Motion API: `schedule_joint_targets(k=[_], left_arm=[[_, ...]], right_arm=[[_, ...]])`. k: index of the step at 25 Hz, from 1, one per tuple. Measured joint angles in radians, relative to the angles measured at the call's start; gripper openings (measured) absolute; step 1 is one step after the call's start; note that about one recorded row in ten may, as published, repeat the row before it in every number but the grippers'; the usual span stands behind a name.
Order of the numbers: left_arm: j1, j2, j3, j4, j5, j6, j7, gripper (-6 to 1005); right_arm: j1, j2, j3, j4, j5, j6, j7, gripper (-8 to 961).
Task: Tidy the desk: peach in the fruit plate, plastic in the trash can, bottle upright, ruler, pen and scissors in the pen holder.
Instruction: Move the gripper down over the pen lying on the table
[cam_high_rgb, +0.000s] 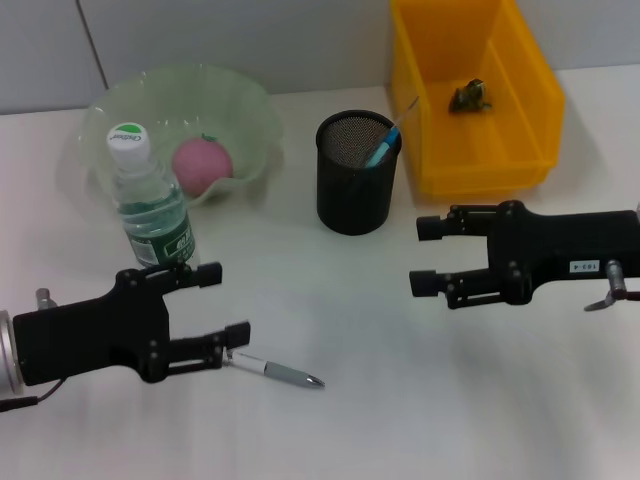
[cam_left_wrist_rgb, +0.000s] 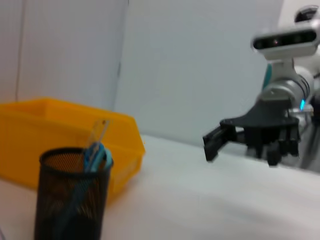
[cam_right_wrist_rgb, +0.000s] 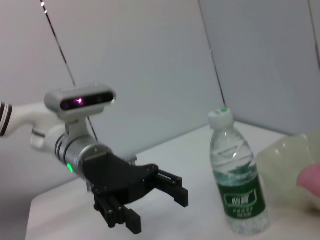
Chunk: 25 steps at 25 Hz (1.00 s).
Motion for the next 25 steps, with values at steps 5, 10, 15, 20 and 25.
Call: schedule_joint_targets(k=[5, 10, 15, 20, 25], left_arm=[[0.013, -0.013, -0.109, 0.134, 0.215, 0.008, -0.133, 795], [0.006, -0.04, -0.193, 0.277, 0.443, 0.032, -0.288, 794], [-0.026, -0.091, -0.245, 0.495, 0.727, 0.072, -0.497, 793], [-0.098, -0.168, -0.24, 0.706, 1.028, 0.134, -0.613, 792], [-0.245, -0.176, -0.115, 0.709, 1.201, 0.162, -0.708, 791]], right_arm=[[-0.005, 0.002, -0.006, -0.003, -0.039, -0.008, 0.001, 807], [-0.007, 0.002, 0.002, -0.016, -0.163, -0.026, 0.036, 807], [-0.014, 0.002, 0.012, -0.017, -0.203, -0.017, 0.038, 807], [-0.023, 0.002, 0.021, -0.017, -0.212, -0.015, 0.035, 806], [-0.028, 0.002, 0.036, -0.017, -0.217, -0.014, 0.036, 806]])
